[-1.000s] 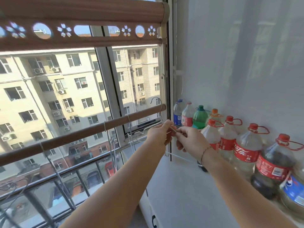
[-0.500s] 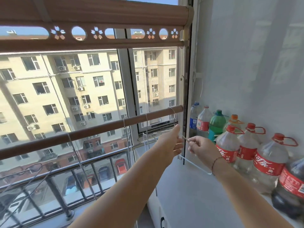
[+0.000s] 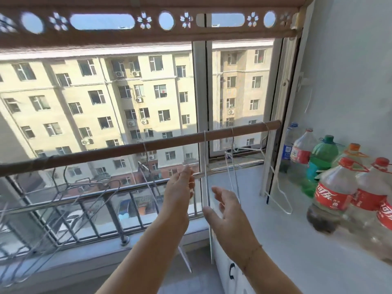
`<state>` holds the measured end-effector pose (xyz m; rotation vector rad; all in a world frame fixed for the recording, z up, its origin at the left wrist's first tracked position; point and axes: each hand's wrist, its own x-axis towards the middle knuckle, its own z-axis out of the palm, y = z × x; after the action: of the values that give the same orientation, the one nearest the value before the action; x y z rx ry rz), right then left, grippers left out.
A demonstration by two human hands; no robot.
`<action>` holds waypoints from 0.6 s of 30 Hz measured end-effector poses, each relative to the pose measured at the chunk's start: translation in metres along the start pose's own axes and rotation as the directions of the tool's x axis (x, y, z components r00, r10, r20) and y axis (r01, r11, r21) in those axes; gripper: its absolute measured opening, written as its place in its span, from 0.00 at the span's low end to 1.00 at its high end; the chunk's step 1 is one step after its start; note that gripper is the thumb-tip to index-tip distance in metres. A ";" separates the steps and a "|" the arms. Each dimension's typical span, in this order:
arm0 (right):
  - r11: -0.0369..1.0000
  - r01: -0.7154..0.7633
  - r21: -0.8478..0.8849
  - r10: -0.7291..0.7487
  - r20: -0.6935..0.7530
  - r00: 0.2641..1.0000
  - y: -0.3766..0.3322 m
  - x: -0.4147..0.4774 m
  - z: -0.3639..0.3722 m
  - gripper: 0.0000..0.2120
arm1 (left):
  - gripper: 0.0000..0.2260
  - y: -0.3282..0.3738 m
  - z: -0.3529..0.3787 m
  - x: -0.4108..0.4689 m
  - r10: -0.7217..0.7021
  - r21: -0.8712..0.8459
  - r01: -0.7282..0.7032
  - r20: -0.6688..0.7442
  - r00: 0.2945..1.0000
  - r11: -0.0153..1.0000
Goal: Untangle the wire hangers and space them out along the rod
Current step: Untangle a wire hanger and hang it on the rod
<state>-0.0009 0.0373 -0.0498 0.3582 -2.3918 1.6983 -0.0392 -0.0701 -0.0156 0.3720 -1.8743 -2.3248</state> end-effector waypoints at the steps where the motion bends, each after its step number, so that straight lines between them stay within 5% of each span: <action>1: 0.999 -0.043 -0.005 0.043 -0.001 0.999 0.006 0.000 0.007 0.22 | 0.14 -0.004 -0.001 0.004 -0.041 0.005 0.041 0.008 0.999 0.999; 6: 0.995 -0.104 0.005 0.104 -0.025 0.994 0.018 0.000 0.016 0.18 | 0.18 -0.018 0.003 0.018 -0.230 -0.042 0.237 0.128 0.965 0.971; 13: 0.999 -0.012 0.044 0.015 -0.057 0.998 0.007 0.028 0.006 0.14 | 0.18 0.004 0.009 0.028 -0.156 -0.143 0.188 0.209 0.965 0.972; 18: 0.999 -0.027 0.029 0.026 0.015 1.000 0.010 0.032 0.010 0.13 | 0.19 0.003 0.000 0.034 -0.231 -0.142 0.262 0.202 0.952 0.955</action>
<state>-0.0348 0.0277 -0.0528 0.3454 -2.3945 1.7494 -0.0719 -0.0797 -0.0167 0.4063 -1.7788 -2.7474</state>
